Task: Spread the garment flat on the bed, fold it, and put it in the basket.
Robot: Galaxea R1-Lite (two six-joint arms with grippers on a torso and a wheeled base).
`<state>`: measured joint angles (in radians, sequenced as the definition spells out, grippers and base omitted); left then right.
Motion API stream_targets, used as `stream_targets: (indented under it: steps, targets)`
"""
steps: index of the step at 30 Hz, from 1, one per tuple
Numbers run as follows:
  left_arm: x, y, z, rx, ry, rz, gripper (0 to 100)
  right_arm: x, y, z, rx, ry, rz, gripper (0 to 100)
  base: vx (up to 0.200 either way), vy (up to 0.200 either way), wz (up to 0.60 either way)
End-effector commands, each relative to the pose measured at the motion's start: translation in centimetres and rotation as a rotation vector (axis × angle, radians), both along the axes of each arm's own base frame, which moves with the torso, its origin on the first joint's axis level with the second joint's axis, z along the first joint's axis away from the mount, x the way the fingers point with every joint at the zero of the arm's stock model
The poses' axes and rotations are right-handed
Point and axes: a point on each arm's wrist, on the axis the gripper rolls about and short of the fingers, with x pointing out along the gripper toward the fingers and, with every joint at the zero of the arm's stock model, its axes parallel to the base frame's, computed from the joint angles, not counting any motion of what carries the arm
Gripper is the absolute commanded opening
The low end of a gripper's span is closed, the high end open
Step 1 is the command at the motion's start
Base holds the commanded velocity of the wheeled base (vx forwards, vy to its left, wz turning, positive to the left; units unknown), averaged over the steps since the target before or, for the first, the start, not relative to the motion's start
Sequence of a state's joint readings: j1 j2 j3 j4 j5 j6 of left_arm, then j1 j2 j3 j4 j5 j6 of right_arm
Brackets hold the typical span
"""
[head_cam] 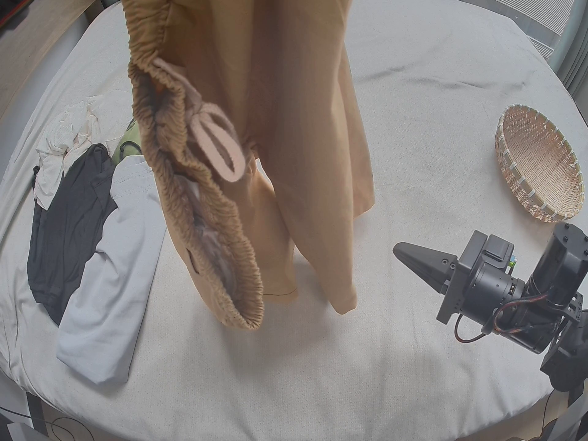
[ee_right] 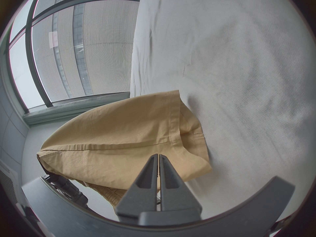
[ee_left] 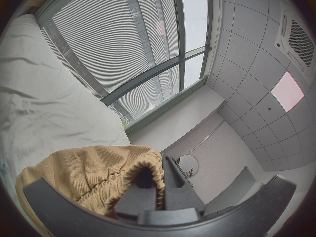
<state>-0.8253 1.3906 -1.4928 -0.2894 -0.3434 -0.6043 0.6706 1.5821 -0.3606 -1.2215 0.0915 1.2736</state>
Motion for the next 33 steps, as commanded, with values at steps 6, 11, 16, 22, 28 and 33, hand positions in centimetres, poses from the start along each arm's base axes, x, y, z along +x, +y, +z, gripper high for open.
stream_targets:
  steps: [6, 11, 16, 22, 28, 33]
  targets:
    - [-0.7, 0.8, 0.4, -0.015, -0.015, -0.001, 0, 2.5, 3.3, -6.0, -0.171, 0.112, 0.021, 100, 0.000, 0.000, 0.00]
    - [-0.8, 0.9, 0.5, -0.017, -0.020, -0.006, 0, 3.0, 4.5, -7.1, -0.171, 0.108, 0.038, 100, 0.000, 0.000, 0.00]
    - [-0.7, 0.7, 0.4, -0.013, -0.018, -0.008, 0, 3.0, 5.5, -6.5, -0.143, 0.090, 0.065, 100, 0.000, 0.000, 0.00]
    - [-0.4, 0.4, 0.3, -0.008, -0.012, -0.007, 0, 2.3, 5.9, -5.2, -0.054, 0.092, 0.083, 0, 0.000, 0.000, 0.00]
    - [-0.4, 0.4, 0.2, -0.007, -0.011, -0.007, 0, 1.7, 5.3, -3.9, 0.011, 0.102, 0.094, 0, 0.000, 0.000, 0.00]
    - [-0.3, 0.3, 0.1, -0.004, -0.008, -0.004, 0, 1.5, 5.1, -3.9, 0.018, 0.110, 0.102, 0, 0.000, 0.000, 0.00]
